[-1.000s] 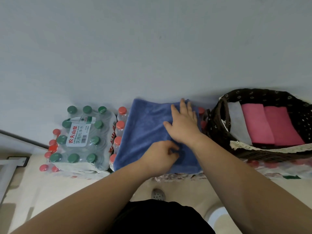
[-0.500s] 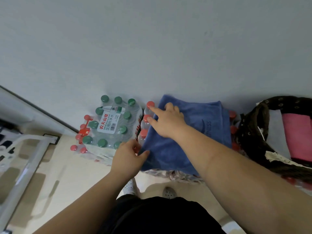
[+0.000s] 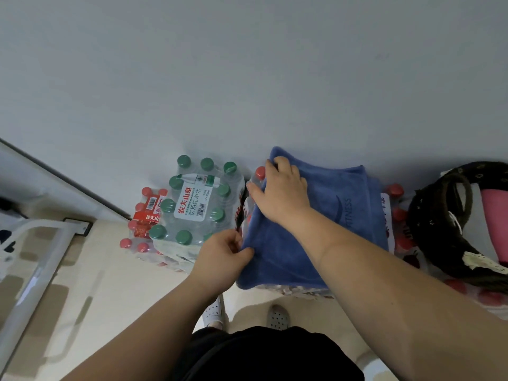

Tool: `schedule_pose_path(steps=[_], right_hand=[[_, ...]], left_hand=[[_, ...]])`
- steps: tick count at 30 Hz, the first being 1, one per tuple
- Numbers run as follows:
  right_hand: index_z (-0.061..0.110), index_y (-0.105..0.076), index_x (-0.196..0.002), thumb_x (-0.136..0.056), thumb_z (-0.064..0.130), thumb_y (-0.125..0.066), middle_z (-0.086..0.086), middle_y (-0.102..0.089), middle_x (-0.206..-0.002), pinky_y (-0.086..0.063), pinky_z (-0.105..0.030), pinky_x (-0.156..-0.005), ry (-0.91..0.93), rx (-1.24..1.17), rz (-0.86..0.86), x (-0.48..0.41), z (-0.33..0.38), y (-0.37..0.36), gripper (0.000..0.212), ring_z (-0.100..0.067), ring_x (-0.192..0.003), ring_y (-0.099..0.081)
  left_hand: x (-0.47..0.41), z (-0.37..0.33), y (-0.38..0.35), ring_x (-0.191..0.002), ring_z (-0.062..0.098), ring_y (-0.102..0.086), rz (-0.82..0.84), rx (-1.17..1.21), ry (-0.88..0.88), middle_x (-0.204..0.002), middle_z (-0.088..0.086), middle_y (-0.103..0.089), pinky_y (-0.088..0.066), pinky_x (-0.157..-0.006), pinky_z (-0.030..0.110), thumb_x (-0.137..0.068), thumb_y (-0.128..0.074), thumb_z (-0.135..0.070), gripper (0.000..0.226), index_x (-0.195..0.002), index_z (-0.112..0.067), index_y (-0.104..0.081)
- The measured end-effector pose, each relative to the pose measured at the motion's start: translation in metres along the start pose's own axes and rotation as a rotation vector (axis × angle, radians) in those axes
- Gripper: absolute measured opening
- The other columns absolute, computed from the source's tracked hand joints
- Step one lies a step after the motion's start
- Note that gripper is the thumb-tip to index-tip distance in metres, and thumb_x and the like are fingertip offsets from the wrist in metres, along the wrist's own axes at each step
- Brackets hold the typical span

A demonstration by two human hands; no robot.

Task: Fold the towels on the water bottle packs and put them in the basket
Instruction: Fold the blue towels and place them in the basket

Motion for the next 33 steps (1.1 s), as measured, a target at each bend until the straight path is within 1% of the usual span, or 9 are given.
schedule_pose_path(steps=[4, 6, 10, 14, 22, 25, 28, 30, 33], right_hand=[[0.013, -0.03, -0.152, -0.095, 0.06, -0.043, -0.003, -0.025, -0.156, -0.032, -0.047, -0.109, 0.0, -0.012, 0.01, -0.011, 0.033, -0.009, 0.075, -0.03, -0.137, -0.03], [0.013, -0.029, -0.153, -0.095, 0.06, -0.044, -0.002, -0.022, -0.158, -0.031, -0.048, -0.11, -0.008, -0.028, 0.019, -0.018, 0.052, -0.016, 0.076, -0.03, -0.139, -0.029], [0.012, -0.021, -0.156, -0.095, 0.06, -0.044, -0.001, -0.012, -0.164, -0.027, -0.048, -0.115, -0.024, -0.073, 0.04, -0.033, 0.099, -0.038, 0.081, -0.028, -0.144, -0.024], [0.013, -0.01, -0.159, -0.096, 0.059, -0.041, 0.002, -0.001, -0.167, -0.014, -0.048, -0.122, -0.015, -0.118, 0.075, -0.044, 0.154, -0.067, 0.083, -0.024, -0.152, -0.008], [0.021, -0.003, -0.159, -0.098, 0.066, -0.029, 0.005, 0.012, -0.166, 0.007, -0.053, -0.122, 0.054, -0.126, 0.206, -0.061, 0.234, -0.119, 0.081, -0.021, -0.153, 0.012], [0.032, -0.005, -0.159, -0.1, 0.061, -0.029, 0.002, 0.008, -0.167, 0.007, -0.051, -0.123, 0.111, -0.149, 0.124, -0.053, 0.227, -0.106, 0.069, -0.021, -0.153, 0.013], [0.026, -0.021, -0.157, -0.102, 0.052, -0.032, -0.008, -0.013, -0.165, -0.008, -0.052, -0.123, 0.058, -0.091, -0.078, -0.039, 0.183, -0.078, 0.062, -0.03, -0.152, -0.009], [0.023, -0.038, -0.151, -0.1, 0.048, -0.04, -0.013, -0.034, -0.156, -0.024, -0.057, -0.116, -0.107, -0.052, -0.28, -0.024, 0.131, -0.049, 0.057, -0.035, -0.143, -0.03], [0.027, -0.045, -0.144, -0.097, 0.042, -0.051, -0.019, -0.042, -0.142, -0.028, -0.054, -0.109, -0.448, -0.009, -0.314, 0.0, 0.047, -0.027, 0.05, -0.041, -0.133, -0.035]], left_hand=[[-0.011, 0.024, 0.028, -0.06, 0.028, -0.062, 0.031, 0.03, 0.047, -0.062, 0.006, -0.066, -0.057, -0.061, 0.047, -0.076, -0.071, -0.02, 0.015, -0.071, -0.015, -0.058], [-0.017, 0.036, 0.048, -0.065, 0.032, -0.067, 0.027, 0.027, 0.065, -0.065, 0.008, -0.069, -0.058, -0.064, 0.053, -0.077, -0.074, -0.02, 0.015, -0.073, -0.018, -0.059], [-0.032, 0.058, 0.096, -0.066, 0.03, -0.069, -0.003, 0.017, 0.086, -0.067, 0.006, -0.07, -0.058, -0.062, 0.053, -0.079, -0.073, -0.019, 0.012, -0.076, -0.018, -0.062], [-0.043, 0.083, 0.144, -0.066, 0.029, -0.069, -0.025, 0.003, 0.102, -0.067, 0.004, -0.071, -0.058, -0.062, 0.052, -0.081, -0.071, -0.018, 0.008, -0.078, -0.019, -0.063], [-0.058, 0.14, 0.211, -0.071, 0.025, -0.069, -0.021, -0.046, 0.173, -0.076, -0.001, -0.071, -0.06, -0.066, 0.048, -0.082, -0.068, -0.022, 0.006, -0.082, -0.02, -0.062], [-0.063, 0.14, 0.212, -0.076, 0.021, -0.068, 0.02, -0.067, 0.143, -0.085, -0.002, -0.071, -0.06, -0.071, 0.044, -0.082, -0.069, -0.029, 0.013, -0.09, -0.025, -0.06], [-0.07, 0.124, 0.218, -0.077, 0.015, -0.066, -0.059, -0.077, 0.05, -0.087, -0.008, -0.068, -0.059, -0.073, 0.042, -0.08, -0.069, -0.037, 0.019, -0.093, -0.035, -0.054], [-0.075, 0.104, 0.218, -0.078, 0.011, -0.065, -0.116, -0.116, -0.059, -0.088, -0.011, -0.066, -0.058, -0.073, 0.04, -0.079, -0.067, -0.045, 0.019, -0.09, -0.037, -0.053], [-0.074, 0.058, 0.201, -0.082, 0.007, -0.053, -0.14, -0.213, -0.325, -0.09, -0.011, -0.06, -0.047, -0.072, 0.032, -0.081, -0.064, -0.048, 0.021, -0.093, -0.032, -0.056]])
Point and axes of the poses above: each hand's wrist, its own x-axis away from the middle knuckle, its own y-axis out of the back of the hand, z = x × y, the point moved 10 cm from there along -x, towards the middle knuckle
